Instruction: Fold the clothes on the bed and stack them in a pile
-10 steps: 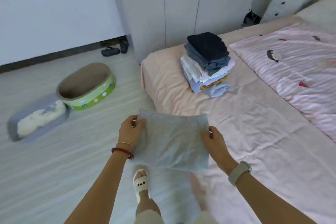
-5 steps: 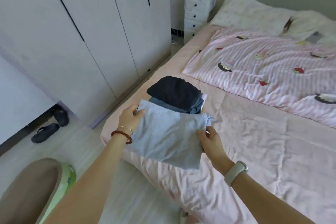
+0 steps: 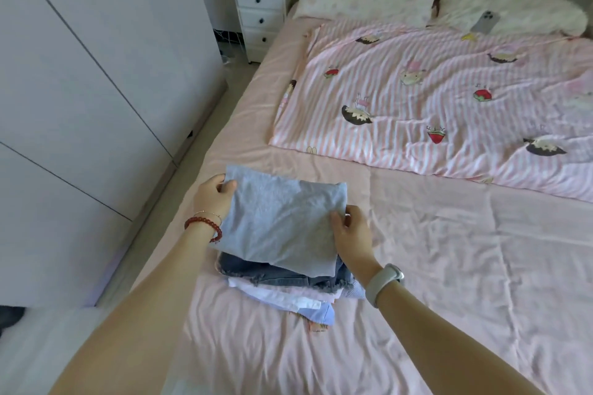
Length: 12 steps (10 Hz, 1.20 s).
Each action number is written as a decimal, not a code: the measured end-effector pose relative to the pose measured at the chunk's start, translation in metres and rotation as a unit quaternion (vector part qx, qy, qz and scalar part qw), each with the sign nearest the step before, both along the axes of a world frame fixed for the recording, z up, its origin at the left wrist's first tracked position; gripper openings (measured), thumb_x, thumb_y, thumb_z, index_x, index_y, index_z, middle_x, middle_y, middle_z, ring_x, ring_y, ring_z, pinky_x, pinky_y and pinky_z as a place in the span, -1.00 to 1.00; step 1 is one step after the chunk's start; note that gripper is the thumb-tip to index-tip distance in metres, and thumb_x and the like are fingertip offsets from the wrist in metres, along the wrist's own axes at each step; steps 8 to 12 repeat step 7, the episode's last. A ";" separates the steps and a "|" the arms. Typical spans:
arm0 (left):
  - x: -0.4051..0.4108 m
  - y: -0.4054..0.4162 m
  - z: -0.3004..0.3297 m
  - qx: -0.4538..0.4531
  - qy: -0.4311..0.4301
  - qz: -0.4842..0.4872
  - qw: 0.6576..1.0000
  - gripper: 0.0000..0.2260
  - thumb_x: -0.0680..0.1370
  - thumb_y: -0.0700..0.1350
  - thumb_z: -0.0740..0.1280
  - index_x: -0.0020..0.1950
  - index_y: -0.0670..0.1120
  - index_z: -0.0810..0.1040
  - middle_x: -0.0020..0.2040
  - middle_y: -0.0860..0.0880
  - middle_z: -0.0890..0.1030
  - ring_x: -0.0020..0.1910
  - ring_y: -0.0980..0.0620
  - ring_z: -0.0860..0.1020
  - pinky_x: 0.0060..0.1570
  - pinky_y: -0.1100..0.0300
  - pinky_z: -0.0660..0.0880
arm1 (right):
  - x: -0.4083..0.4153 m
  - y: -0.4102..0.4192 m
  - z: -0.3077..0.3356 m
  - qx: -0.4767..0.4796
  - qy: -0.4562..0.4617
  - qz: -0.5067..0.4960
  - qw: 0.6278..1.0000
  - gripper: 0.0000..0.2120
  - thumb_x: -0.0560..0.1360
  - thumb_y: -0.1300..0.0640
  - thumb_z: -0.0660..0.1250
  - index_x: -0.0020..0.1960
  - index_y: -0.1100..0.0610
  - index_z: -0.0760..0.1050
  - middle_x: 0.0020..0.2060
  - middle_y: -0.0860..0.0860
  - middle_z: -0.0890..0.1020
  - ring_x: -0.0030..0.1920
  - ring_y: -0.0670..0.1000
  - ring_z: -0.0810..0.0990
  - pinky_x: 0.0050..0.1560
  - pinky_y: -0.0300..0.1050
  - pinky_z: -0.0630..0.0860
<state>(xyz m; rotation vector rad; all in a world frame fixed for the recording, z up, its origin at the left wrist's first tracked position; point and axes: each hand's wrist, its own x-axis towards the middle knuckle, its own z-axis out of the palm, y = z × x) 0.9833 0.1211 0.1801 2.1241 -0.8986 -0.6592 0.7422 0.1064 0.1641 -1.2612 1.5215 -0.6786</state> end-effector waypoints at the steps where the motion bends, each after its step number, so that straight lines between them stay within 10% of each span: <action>1: 0.004 -0.015 -0.027 0.121 -0.029 -0.043 0.991 -0.70 0.60 -0.08 0.14 0.31 -0.09 0.41 0.11 -0.20 0.54 0.04 -0.23 0.51 0.00 -0.02 0.45 | 0.007 -0.008 -0.012 0.079 0.097 0.013 0.992 -0.83 0.56 0.08 0.18 0.08 0.15 0.33 -0.18 0.07 0.52 -0.12 0.15 0.53 -0.15 -0.07 0.50; 3: -0.031 0.000 -0.048 -0.057 -0.376 -0.188 0.905 -0.61 0.55 -0.11 0.20 0.39 -0.05 0.39 0.41 -0.16 0.36 0.40 -0.23 0.30 0.32 -0.28 0.12 | 0.029 0.015 -0.017 -0.358 0.368 0.061 0.856 -0.61 0.45 0.17 0.15 0.26 0.17 0.43 0.12 0.17 0.54 0.16 0.22 0.49 0.20 0.17 0.34; 6: -0.042 0.009 -0.094 0.067 -0.382 -0.309 0.868 -0.51 0.47 0.10 0.25 0.39 0.05 0.39 0.41 -0.16 0.37 0.39 -0.32 0.28 0.16 -0.49 0.16 | 0.031 0.004 -0.070 -0.135 0.430 0.312 0.837 -0.50 0.58 -0.14 -0.11 0.49 -0.19 -0.15 0.52 0.06 -0.12 0.50 0.19 -0.20 0.45 0.25 -0.06; 12: -0.047 0.008 -0.095 0.073 -0.390 -0.295 0.869 -0.51 0.46 0.13 0.21 0.39 0.07 0.38 0.42 -0.15 0.36 0.39 -0.29 0.29 0.18 -0.47 0.15 | 0.033 0.000 -0.055 -0.080 0.376 0.294 0.875 -0.49 0.60 -0.10 0.01 0.50 -0.16 -0.08 0.52 -0.01 -0.14 0.50 0.10 -0.23 0.44 0.22 -0.18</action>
